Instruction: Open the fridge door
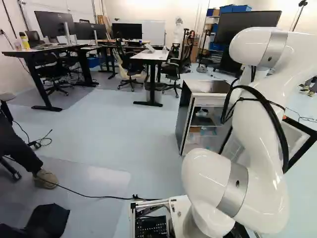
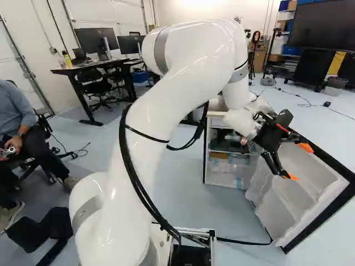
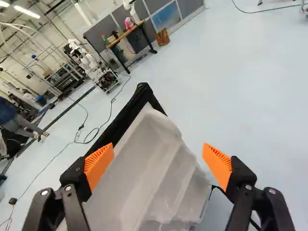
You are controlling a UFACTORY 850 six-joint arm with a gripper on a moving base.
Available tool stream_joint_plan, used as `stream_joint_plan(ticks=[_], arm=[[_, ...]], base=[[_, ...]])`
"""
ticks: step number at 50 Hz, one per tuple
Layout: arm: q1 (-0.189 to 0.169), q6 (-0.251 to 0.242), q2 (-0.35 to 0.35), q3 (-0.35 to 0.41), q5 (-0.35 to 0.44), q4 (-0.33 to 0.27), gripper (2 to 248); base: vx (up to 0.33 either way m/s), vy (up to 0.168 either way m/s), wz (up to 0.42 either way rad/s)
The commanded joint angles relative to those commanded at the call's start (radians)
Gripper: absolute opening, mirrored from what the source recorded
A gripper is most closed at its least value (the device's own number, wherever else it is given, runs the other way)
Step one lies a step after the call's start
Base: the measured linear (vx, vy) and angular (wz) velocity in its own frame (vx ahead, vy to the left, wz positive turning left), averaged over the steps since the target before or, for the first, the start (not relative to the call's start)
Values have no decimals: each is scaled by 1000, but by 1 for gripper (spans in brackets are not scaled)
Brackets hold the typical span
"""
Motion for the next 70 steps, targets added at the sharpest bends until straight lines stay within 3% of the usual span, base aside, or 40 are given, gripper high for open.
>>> stream_joint_plan(ticks=[29, 70], arm=[[31, 0, 134, 209, -55, -244, 247], [85, 0, 328, 476, -201, -671, 247]], base=[[0, 0, 0], [0, 0, 0]])
